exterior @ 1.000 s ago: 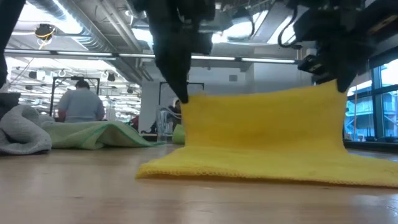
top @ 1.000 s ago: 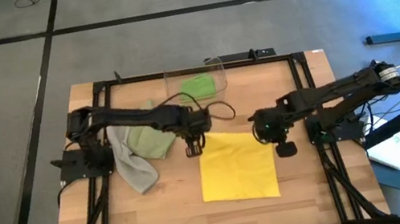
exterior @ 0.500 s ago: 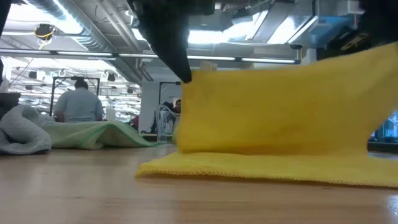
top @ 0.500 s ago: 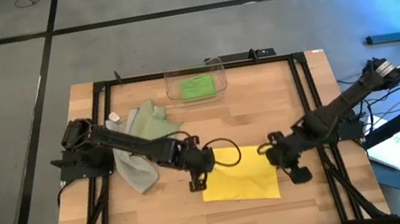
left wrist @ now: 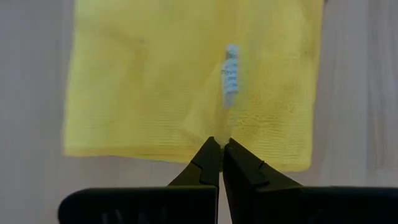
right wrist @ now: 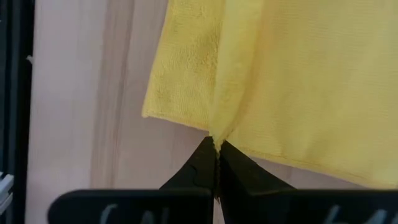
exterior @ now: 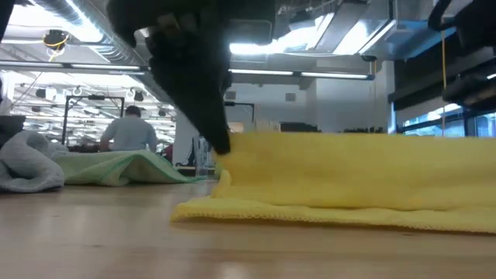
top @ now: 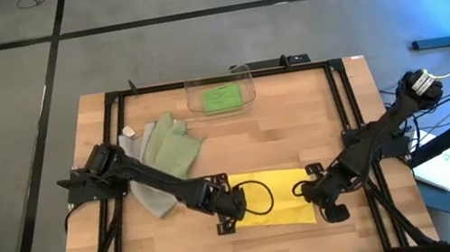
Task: Fold microfiber towels
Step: Fold the yellow microfiber cloth
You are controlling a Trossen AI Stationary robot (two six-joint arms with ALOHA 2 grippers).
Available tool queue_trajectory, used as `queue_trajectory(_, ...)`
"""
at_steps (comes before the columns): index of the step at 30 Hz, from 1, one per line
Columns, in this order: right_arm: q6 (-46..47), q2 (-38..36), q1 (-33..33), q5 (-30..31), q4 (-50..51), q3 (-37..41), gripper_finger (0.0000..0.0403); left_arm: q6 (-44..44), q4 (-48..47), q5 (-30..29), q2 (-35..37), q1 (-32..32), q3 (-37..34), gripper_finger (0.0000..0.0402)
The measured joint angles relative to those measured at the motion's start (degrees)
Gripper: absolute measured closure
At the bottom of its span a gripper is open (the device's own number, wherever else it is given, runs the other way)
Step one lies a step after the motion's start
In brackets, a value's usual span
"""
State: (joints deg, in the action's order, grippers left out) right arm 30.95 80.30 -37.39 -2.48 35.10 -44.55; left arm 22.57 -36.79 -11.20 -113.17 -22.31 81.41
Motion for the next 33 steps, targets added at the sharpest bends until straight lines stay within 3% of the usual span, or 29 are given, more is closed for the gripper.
queue_trajectory(6,-0.36,0.41,-0.32,-0.01,-1.92,0.41,0.0393,0.79,-0.81,-0.82,-0.28,-0.47,0.00,0.0399)
queue_trajectory(11,-4.43,0.17,-0.13,1.26,-0.16,-1.32,0.0393,-4.75,-1.68,-3.48,-0.26,1.22,0.00,0.0400)
queue_trajectory(15,-7.00,0.17,1.39,10.02,8.05,-4.46,0.0393,-7.74,-1.80,-7.71,-0.18,4.47,0.00,0.0399)
queue_trajectory(21,-2.49,0.17,3.05,32.12,23.84,-10.43,0.0393,-10.30,-3.53,-13.17,1.50,8.22,-0.01,0.0400)
queue_trajectory(25,2.76,0.11,3.17,44.44,32.18,-12.80,0.0393,-10.93,-4.44,-24.13,4.27,9.39,0.00,0.0400)
queue_trajectory(28,3.31,0.17,3.44,45.80,33.23,-12.94,0.0393,-10.91,-4.47,-32.12,5.99,9.59,0.04,0.0400)
queue_trajectory(33,4.14,0.19,4.58,44.98,33.23,-12.20,0.0393,-10.94,-3.36,-33.72,7.76,9.55,0.07,0.0400)
